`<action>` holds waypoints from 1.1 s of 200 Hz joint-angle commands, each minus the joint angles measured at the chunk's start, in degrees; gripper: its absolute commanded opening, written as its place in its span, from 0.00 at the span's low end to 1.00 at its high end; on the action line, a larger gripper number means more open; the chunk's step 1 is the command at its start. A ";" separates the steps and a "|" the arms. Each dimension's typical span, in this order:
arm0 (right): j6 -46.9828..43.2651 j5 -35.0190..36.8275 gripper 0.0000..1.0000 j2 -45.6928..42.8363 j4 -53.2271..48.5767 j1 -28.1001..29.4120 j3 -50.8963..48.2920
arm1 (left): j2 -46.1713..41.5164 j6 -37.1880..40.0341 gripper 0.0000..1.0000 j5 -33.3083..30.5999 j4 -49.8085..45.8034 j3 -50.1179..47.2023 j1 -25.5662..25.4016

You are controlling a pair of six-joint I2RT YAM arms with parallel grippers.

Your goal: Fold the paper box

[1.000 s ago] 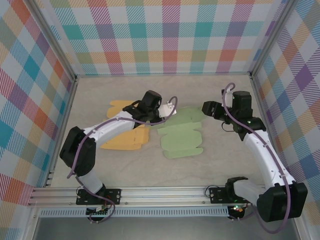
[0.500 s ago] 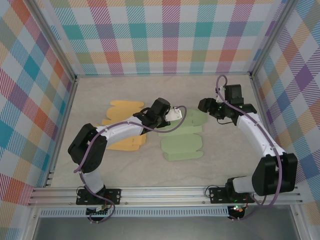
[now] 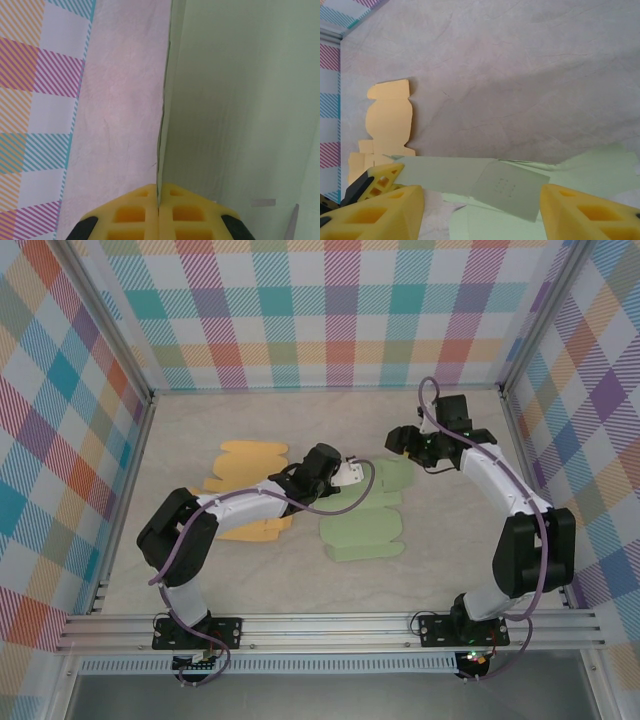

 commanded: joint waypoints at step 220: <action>2.42 -3.27 0.55 -8.78 6.53 3.53 -9.50 | -3.90 3.41 0.00 -6.33 20.70 -10.83 -2.72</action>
